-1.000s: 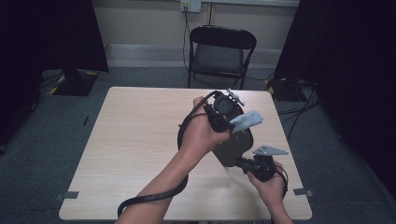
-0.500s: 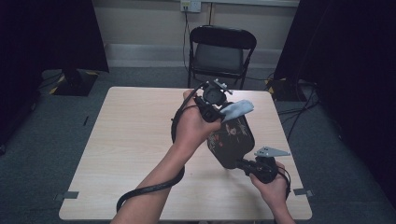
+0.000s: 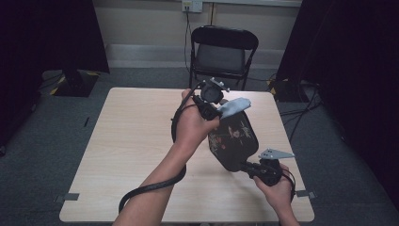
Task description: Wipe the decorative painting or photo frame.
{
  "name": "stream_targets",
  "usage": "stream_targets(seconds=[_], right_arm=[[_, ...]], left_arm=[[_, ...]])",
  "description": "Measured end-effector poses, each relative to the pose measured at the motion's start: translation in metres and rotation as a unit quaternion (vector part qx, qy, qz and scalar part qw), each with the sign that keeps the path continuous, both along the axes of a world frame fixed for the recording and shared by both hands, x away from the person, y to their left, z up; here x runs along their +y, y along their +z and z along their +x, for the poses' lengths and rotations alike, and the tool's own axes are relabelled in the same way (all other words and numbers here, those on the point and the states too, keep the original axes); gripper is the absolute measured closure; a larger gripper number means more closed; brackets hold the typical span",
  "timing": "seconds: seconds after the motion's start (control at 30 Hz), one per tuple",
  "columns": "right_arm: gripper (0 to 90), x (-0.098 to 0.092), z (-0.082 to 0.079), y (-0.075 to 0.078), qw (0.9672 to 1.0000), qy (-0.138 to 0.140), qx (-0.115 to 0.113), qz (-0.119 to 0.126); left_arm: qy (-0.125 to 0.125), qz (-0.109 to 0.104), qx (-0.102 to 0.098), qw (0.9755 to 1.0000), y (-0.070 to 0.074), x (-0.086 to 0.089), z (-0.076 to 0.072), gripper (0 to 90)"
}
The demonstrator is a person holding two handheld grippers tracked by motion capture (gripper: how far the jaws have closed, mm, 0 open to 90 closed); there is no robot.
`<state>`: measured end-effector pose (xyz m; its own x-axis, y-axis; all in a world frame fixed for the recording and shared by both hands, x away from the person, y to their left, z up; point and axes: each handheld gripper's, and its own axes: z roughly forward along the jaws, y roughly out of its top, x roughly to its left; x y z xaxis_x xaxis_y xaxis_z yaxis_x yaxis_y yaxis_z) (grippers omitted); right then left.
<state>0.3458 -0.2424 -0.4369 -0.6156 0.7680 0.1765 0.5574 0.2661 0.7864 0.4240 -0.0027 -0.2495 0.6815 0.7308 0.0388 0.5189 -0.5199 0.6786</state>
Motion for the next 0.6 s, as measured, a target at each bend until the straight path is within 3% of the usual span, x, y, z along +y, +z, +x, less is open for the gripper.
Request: stream_targets(seconds=[0.23,0.6], right_arm=[[80.0,-0.001,0.0,0.0,1.0,0.001,0.0,-0.001],[80.0,-0.005,0.001,0.0,1.0,0.003,0.002,-0.002]], left_arm=[[0.012,0.013,0.006,0.9998,-0.011,0.006,0.005,79.2],[0.027,0.01,0.024,0.9993,-0.028,0.01,0.015,79.2]])
